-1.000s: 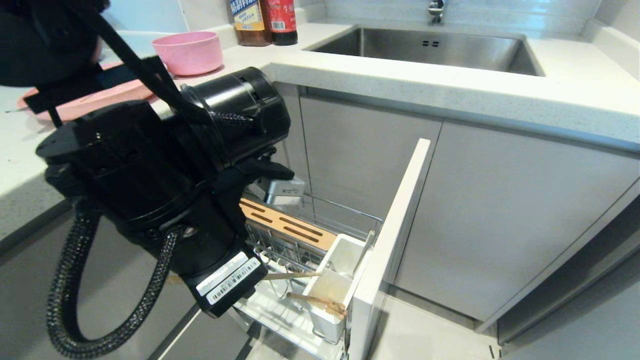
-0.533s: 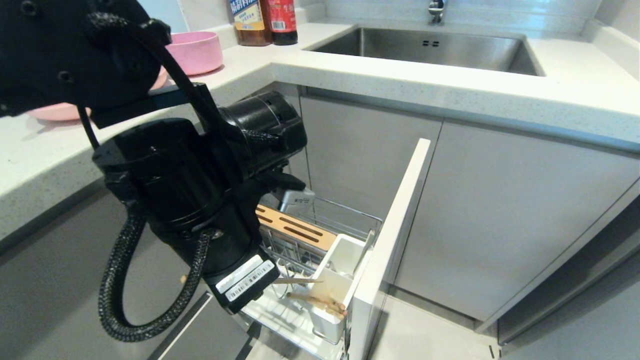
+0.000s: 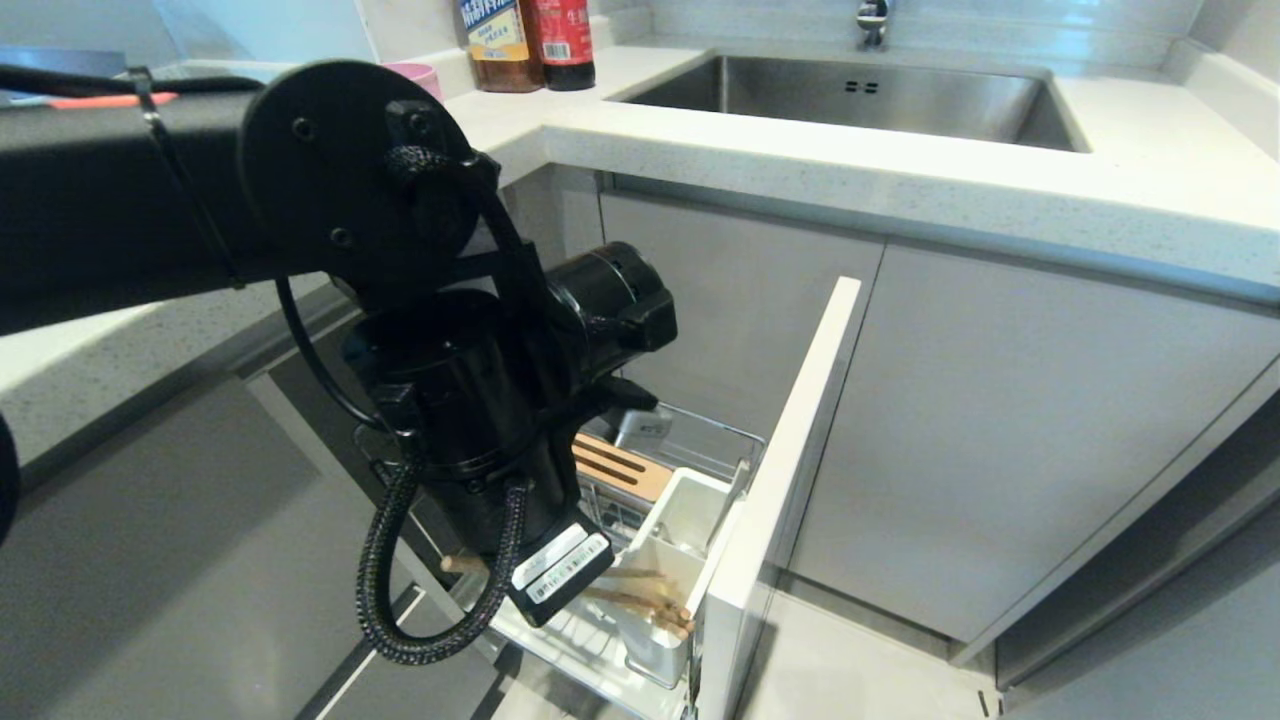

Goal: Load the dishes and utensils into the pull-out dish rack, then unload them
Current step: Pick up the chopsticks and place it in the cupboard

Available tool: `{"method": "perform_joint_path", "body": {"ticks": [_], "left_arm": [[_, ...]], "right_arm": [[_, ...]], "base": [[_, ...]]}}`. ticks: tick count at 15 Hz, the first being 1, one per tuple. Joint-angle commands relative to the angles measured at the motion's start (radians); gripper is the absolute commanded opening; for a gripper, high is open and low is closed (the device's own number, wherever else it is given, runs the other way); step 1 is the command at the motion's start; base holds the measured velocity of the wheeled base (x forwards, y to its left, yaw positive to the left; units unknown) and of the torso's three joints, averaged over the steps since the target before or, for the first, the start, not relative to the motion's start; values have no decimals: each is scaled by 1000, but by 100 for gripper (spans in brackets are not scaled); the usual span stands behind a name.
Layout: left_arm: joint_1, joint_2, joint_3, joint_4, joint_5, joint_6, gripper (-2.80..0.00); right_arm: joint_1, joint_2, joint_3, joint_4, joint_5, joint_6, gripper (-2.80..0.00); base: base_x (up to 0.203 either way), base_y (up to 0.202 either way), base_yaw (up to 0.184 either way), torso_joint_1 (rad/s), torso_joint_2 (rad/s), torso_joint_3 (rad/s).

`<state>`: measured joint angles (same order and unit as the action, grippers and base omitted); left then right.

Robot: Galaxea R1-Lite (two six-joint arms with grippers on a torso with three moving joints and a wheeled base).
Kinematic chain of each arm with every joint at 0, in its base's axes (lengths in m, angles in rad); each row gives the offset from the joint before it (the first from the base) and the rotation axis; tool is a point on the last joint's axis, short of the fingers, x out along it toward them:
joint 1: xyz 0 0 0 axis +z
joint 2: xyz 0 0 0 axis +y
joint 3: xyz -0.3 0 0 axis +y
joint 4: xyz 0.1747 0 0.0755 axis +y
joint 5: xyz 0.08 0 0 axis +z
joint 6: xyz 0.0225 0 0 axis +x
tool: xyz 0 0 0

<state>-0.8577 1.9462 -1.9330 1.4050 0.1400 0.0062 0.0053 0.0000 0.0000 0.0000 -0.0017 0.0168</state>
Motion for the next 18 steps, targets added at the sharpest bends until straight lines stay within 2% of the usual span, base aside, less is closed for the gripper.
{"method": "perform_joint_path", "body": {"ticks": [1, 6, 13, 18], "left_arm": [[-1, 30, -3, 2, 2, 0, -280], [-4, 63, -9, -31, 9, 1, -280], [-4, 106, -11, -53, 53, -3, -280], [-6, 137, -11, -83, 53, -6, -280]], "right_arm": [[1, 0, 2, 0, 0, 0, -280], [1, 0, 2, 0, 0, 0, -280], [1, 0, 2, 0, 0, 0, -280], [1, 0, 2, 0, 0, 0, -280]], "base": [[0, 0, 0, 0, 0, 0], [0, 0, 0, 0, 0, 0], [0, 0, 0, 0, 0, 0], [0, 0, 0, 0, 0, 0]]}}
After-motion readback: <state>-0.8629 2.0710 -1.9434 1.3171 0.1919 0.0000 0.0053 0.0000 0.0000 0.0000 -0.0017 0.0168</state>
